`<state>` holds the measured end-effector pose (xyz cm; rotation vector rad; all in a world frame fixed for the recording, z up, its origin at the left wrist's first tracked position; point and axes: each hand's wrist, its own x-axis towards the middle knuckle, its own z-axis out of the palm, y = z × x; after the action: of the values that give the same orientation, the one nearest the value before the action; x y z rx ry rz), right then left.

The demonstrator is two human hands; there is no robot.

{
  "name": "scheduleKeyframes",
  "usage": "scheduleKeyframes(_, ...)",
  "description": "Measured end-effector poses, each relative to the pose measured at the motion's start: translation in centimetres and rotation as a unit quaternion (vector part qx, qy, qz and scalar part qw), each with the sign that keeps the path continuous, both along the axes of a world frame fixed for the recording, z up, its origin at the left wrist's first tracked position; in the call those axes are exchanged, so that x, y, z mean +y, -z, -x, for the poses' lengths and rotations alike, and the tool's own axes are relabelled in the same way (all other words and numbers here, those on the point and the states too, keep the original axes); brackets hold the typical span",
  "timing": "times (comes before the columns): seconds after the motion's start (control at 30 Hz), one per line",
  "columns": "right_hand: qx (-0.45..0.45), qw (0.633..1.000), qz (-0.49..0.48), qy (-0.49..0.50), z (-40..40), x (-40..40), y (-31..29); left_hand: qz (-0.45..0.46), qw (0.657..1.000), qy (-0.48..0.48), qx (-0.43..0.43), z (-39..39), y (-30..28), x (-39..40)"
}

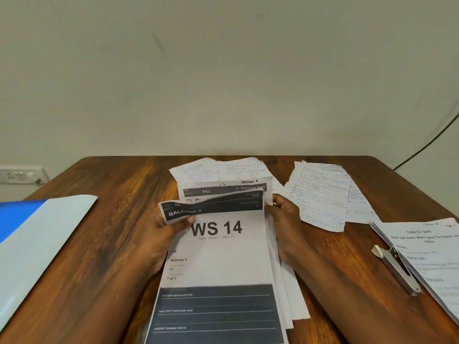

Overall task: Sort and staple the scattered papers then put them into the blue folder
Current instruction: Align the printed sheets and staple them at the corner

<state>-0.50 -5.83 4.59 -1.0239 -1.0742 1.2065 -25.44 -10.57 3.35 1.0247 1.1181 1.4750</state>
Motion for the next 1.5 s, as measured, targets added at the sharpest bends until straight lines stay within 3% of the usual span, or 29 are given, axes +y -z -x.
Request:
scheduleKeyframes(0.43, 0.022, 1.000, -0.017, 0.002, 0.6, -0.6, 0.5, -0.029, 0.996, -0.070, 0.046, -1.7, 0.2, -0.2)
scheduleKeyframes(0.63, 0.041, 0.996, -0.072, 0.030, 0.6, -1.3, 0.4, -0.037, 0.995, -0.073, 0.051, -1.9, 0.3, -0.1)
scheduleKeyframes(0.77, -0.009, 0.991, -0.129, 0.017, 1.0, -1.1, 0.8, -0.035, 0.995, -0.079, 0.051, -2.0, 0.2, -0.1)
scheduleKeyframes(0.93, -0.099, 0.987, -0.122, -0.021, 1.2, -0.4, 2.1, -0.040, 0.993, -0.105, 0.042, -2.3, 0.0, -0.1)
scheduleKeyframes(1.5, -0.124, 0.982, -0.128, -0.058, 1.1, -0.3, 2.9, -0.011, 0.992, -0.126, 0.009, -1.8, 0.5, 0.2)
